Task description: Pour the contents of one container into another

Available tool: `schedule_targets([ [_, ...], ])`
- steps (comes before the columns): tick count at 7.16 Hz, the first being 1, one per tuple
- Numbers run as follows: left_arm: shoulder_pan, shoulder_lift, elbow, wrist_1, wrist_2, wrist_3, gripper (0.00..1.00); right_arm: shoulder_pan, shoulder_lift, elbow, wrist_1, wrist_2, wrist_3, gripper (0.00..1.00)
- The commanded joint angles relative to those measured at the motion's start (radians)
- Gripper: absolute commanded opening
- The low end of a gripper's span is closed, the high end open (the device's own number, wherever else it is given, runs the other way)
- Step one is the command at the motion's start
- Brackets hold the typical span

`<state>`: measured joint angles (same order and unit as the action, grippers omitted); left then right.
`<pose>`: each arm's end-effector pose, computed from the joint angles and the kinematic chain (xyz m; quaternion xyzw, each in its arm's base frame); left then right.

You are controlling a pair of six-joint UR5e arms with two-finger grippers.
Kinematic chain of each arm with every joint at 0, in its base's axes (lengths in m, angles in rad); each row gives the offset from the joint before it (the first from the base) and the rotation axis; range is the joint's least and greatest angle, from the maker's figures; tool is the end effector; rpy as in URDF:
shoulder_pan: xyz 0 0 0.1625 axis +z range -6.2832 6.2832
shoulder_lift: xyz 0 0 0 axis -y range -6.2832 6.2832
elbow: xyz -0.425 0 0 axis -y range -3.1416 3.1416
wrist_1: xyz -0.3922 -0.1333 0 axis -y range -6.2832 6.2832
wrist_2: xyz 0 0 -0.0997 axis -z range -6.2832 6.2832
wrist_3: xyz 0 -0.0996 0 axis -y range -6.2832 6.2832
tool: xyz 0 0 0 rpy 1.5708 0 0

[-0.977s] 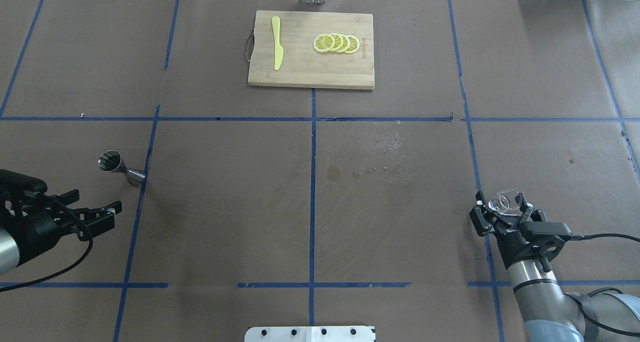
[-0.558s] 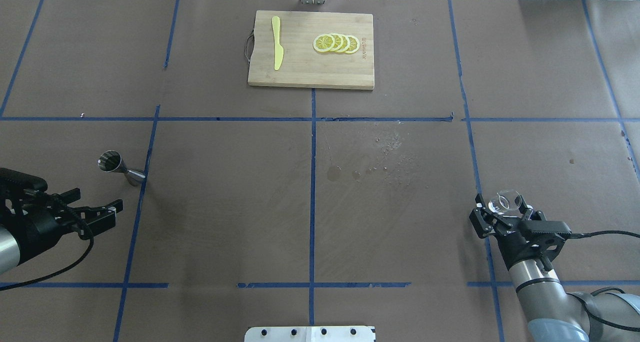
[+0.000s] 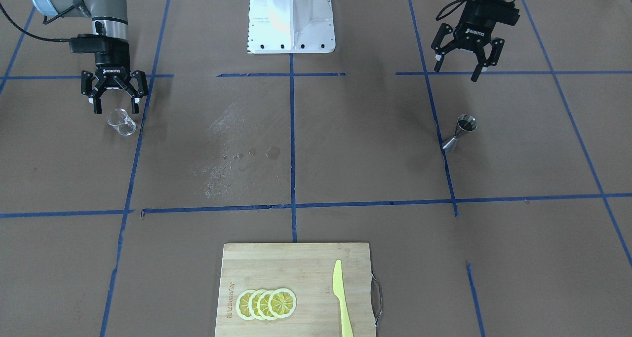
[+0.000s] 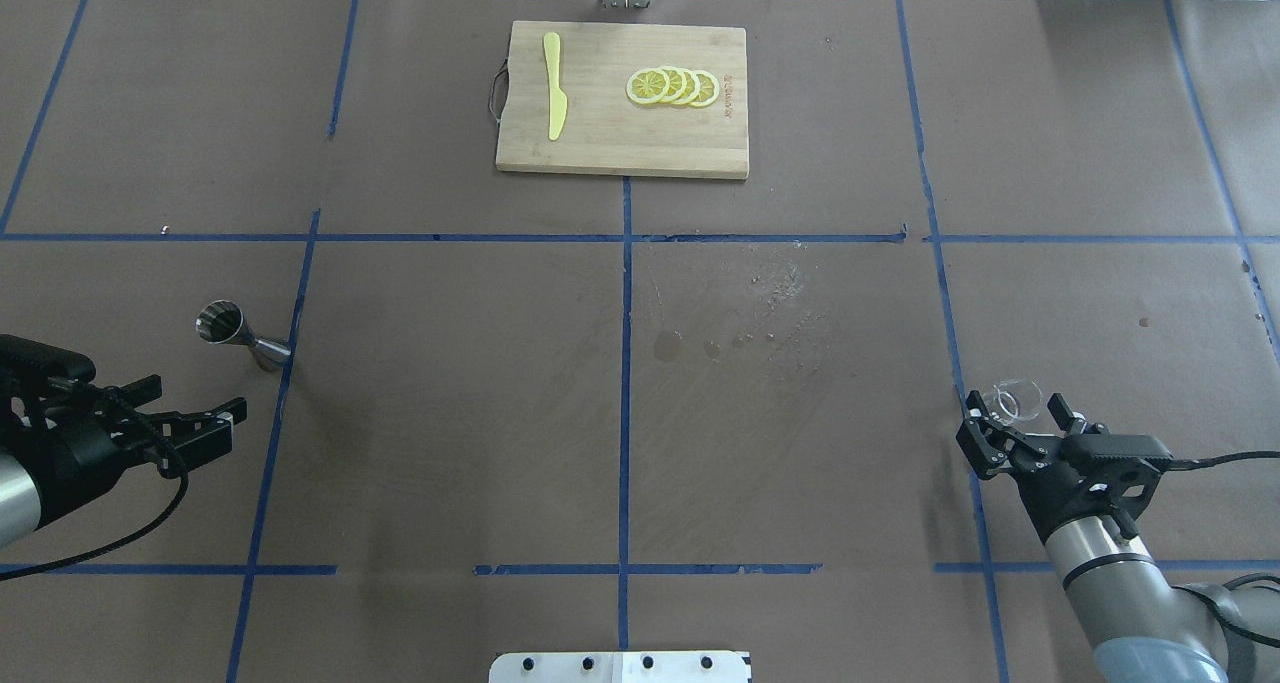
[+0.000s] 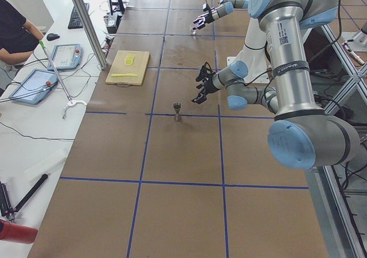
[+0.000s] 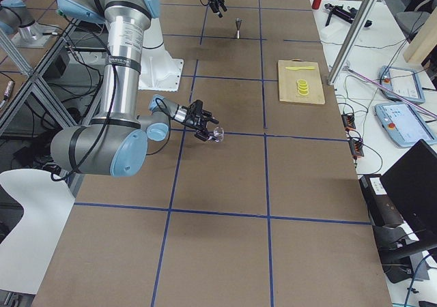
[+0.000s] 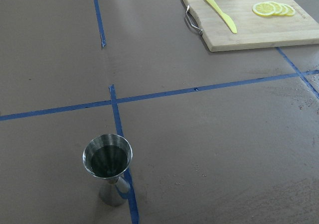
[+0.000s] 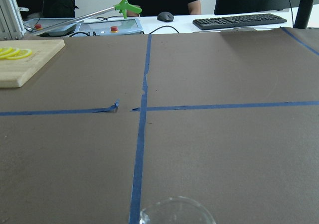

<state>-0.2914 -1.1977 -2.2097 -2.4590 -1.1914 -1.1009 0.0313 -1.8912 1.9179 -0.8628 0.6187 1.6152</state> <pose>0.2849 -0.2631 0.4015 0.3458 0.4387 -0.0291 0.8290 -0.3640 -0.2259 0.5314 0.4256 -0.3220 0.1959 0.8227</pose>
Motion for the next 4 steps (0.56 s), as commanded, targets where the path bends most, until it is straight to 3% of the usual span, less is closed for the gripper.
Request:
schedule_targets([
  [1,0.000,0.000,-0.004,0.000,0.001,0.001,1.00,-0.008,-0.067,0.056,-0.004,0.166,-0.003,1.00],
  [2,0.000,0.000,-0.022,0.000,0.000,0.001,1.00,-0.005,-0.125,0.166,-0.011,0.255,-0.029,1.00],
  [4,0.000,0.000,-0.021,0.000,0.000,0.001,1.00,-0.001,-0.151,0.275,-0.103,0.403,-0.032,1.00],
])
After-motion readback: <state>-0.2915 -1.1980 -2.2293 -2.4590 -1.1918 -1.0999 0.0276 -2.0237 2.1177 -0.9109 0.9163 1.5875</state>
